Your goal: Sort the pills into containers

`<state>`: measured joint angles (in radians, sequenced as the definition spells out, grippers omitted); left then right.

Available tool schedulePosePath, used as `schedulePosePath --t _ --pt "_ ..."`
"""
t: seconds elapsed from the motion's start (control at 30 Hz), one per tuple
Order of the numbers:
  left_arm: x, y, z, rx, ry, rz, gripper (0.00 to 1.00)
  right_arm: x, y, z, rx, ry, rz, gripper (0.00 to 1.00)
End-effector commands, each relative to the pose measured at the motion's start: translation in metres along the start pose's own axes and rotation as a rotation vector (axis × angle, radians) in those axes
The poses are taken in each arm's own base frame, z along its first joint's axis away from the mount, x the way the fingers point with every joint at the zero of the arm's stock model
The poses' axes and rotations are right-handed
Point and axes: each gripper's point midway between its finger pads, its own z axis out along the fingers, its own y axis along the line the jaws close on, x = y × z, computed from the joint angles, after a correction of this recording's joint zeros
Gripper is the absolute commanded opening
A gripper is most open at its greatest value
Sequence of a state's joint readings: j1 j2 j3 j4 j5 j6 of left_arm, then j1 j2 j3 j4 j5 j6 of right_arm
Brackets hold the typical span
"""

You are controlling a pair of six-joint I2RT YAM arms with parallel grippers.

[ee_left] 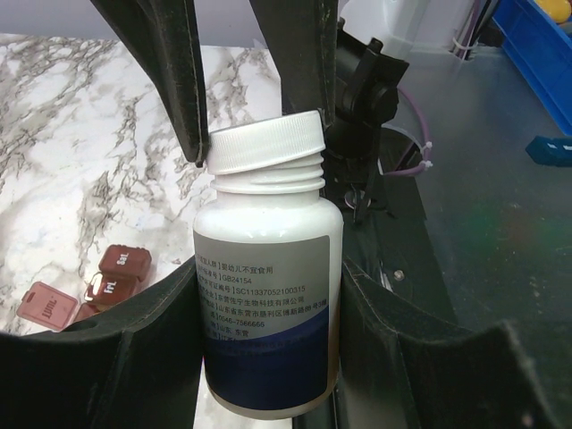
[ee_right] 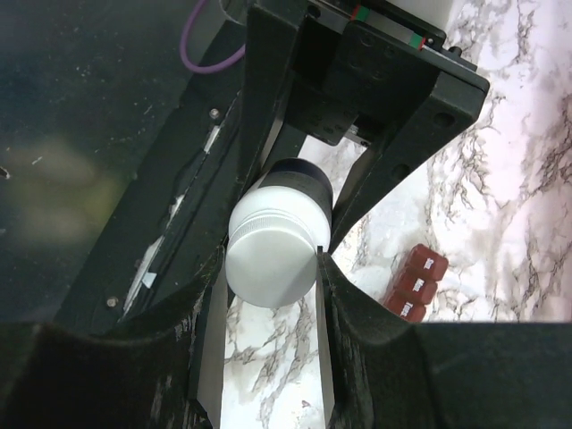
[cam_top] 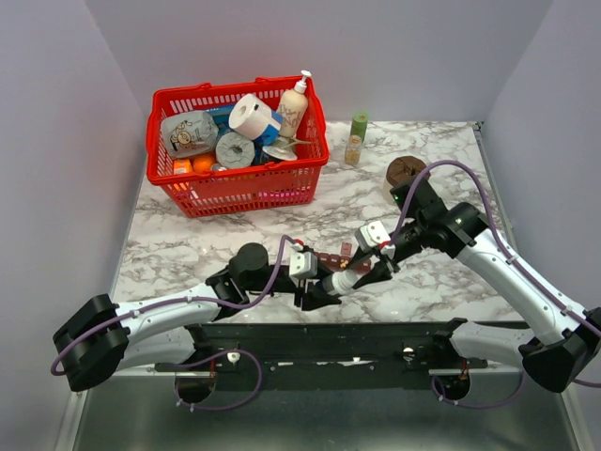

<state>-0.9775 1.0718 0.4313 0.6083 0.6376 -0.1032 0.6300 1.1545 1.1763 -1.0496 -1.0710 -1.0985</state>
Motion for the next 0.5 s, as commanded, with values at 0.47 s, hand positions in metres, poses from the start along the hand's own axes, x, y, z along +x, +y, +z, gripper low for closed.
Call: schedulePosePath --t 0.47 --pt "-0.11 0.008 -0.016 -0.127 -0.435 0.067 0.0 -0.019 -0.007 0.009 -0.032 -0.092 -0.02 0.24"
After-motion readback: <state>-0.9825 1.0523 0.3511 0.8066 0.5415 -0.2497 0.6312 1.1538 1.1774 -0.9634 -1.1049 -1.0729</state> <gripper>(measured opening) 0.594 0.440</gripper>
